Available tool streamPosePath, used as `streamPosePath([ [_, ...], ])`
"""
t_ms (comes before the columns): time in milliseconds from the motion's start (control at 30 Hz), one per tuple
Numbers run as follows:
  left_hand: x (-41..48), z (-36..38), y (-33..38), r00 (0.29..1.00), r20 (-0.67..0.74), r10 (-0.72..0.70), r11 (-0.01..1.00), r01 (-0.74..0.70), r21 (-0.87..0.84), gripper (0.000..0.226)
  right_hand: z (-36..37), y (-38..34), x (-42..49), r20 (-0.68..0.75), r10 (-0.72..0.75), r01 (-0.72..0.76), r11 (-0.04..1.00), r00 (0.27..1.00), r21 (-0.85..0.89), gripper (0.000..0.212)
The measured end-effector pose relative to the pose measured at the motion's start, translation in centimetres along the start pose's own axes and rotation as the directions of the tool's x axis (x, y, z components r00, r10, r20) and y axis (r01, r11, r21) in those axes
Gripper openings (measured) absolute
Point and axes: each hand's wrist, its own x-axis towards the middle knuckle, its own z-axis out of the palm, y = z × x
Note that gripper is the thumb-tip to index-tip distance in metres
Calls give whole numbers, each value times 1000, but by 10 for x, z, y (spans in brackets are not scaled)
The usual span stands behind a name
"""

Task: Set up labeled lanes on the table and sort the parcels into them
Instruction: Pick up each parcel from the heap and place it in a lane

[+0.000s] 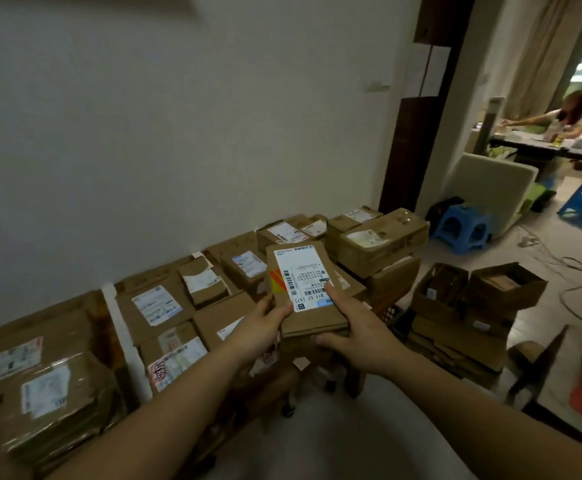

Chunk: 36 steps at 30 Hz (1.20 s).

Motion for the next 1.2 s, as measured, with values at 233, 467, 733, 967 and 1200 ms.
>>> streamPosePath([
  [233, 50, -13, 11, 991, -129, -15, 998, 8, -59, 31, 3, 18, 82, 102, -59, 64, 997, 993, -53, 91],
  [467, 103, -18, 1, 981, -191, -43, 998, 34, -51, 37, 19, 51, 147, 200, -47, 83, 980, 979, -178, 91],
  [733, 137, 6, -10, 937, -346, -51, 991, 90, 97, 40, 16, 90, 188, 354, -162, 265, 927, 921, -265, 91],
  [967, 155, 46, -24, 886, -433, -166, 974, 216, 70, 47, 4, 129, 207, 503, -192, 367, 889, 842, -274, 91],
  [1200, 161, 68, -39, 871, -423, -250, 934, 332, 131, 72, 21, 154, 206, 503, -230, 439, 829, 833, -347, 89],
])
